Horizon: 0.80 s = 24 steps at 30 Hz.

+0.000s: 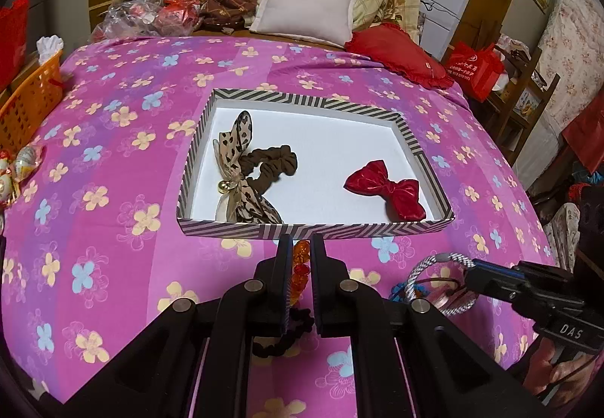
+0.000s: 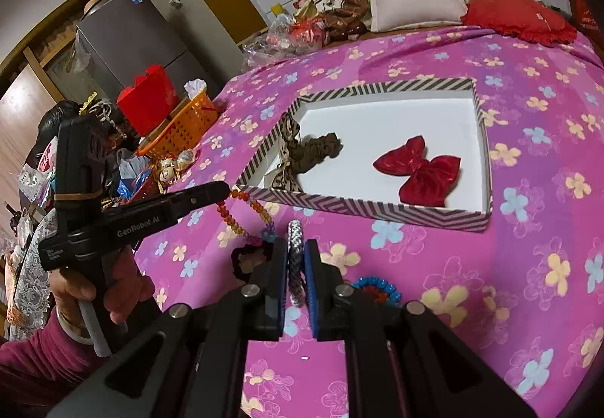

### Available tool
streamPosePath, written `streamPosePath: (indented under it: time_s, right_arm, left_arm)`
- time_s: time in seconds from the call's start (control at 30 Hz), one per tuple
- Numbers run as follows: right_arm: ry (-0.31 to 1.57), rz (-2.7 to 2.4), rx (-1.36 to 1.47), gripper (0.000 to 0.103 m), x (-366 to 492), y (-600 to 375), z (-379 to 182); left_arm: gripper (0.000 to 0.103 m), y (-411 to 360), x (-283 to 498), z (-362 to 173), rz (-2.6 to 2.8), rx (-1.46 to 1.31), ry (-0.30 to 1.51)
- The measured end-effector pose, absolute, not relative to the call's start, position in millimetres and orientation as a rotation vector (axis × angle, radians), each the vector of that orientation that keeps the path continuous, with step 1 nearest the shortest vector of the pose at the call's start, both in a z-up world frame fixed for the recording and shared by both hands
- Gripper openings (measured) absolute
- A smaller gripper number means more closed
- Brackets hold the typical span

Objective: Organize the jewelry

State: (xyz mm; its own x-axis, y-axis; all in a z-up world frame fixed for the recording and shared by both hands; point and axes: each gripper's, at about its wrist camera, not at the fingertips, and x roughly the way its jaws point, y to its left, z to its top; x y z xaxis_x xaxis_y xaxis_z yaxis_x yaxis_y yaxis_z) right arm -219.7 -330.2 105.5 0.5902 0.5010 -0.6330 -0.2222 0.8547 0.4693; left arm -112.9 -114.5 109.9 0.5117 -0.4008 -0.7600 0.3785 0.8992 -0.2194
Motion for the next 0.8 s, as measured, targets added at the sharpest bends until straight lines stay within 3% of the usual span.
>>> streamPosePath:
  time_s: [0.8]
  right_arm:
    - [0.751,0.418,0.371,0.009,-203.0,-351.9,152.1]
  left_arm:
    - [0.000,-124.8,-105.5,140.1,-0.499,-0.009,0.877]
